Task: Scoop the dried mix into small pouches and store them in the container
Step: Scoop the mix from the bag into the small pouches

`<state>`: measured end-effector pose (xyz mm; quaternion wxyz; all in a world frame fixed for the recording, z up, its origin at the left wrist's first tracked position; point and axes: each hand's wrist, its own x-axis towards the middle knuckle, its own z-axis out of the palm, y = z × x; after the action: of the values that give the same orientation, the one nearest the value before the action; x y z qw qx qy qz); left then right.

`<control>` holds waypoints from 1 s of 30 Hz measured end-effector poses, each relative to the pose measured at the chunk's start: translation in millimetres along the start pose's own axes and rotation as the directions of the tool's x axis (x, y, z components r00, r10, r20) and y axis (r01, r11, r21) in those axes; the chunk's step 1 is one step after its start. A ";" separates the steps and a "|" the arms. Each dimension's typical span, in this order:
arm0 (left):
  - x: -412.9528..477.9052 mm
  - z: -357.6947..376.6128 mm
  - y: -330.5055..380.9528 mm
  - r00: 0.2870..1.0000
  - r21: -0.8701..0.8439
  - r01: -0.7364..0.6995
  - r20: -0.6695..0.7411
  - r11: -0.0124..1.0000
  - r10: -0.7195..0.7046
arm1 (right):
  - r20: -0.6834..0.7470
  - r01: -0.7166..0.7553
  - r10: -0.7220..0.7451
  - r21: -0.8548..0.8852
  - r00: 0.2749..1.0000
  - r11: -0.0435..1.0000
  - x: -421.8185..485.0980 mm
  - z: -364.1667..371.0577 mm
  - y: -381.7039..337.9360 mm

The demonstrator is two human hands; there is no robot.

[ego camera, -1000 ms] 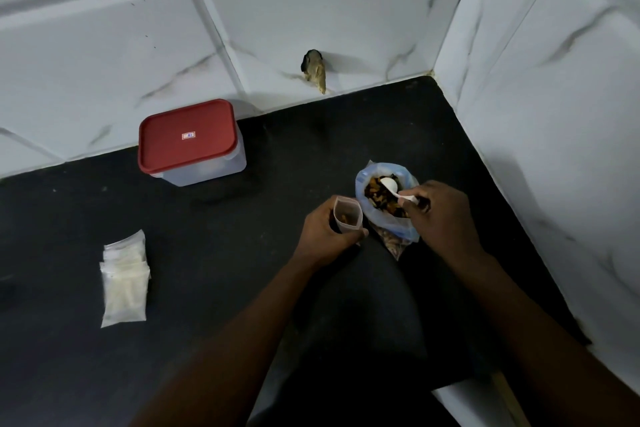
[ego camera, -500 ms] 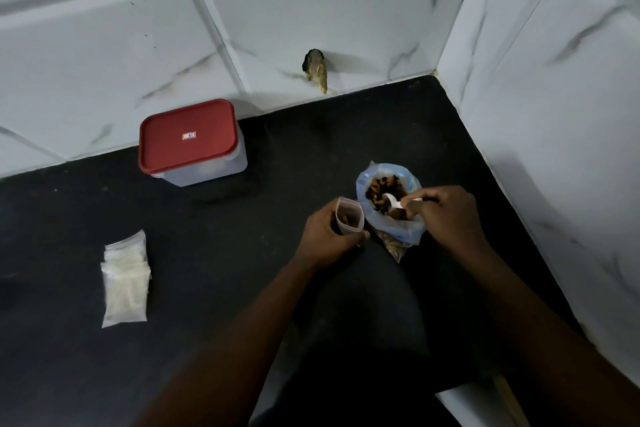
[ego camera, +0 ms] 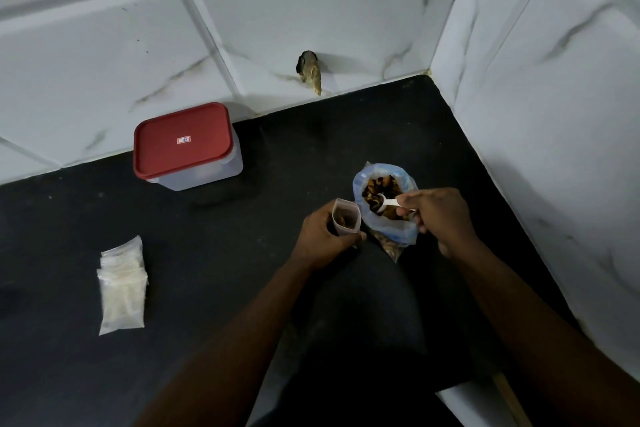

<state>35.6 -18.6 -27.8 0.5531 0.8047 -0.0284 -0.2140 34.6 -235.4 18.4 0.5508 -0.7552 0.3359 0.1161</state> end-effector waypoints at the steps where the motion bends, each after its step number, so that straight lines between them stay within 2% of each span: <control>1: -0.1 -0.4 0.6 1.000 -0.004 0.004 -0.003 1.000 -0.004 | 0.013 -0.039 0.039 0.027 0.999 0.999 1.7 -3.0 0.3; 6: -1.7 -1.2 1.7 1.000 -0.008 0.008 -0.003 1.000 -0.008 | 0.100 -0.155 0.138 0.180 0.985 0.971 6.4 -13.0 7.4; 17: -3.6 1.7 2.5 0.994 0.027 -0.060 -0.094 0.998 0.062 | 0.204 -0.168 0.101 0.348 0.974 0.922 2.5 -23.3 18.7; 25: -6.6 0.2 12.3 0.994 0.011 -0.075 -0.084 0.997 0.076 | 0.285 -0.075 -0.065 0.453 0.956 0.889 -24.9 -32.8 0.2; 30: -7.0 2.4 15.4 0.994 -0.009 -0.092 -0.061 0.996 0.091 | 0.311 0.070 -0.182 0.341 0.933 0.937 -44.2 -26.3 -7.5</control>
<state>31.2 -24.7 -12.4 0.5677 0.8053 -0.0470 -0.1642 1.3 -241.3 57.8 0.7232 -0.6432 0.2013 0.1508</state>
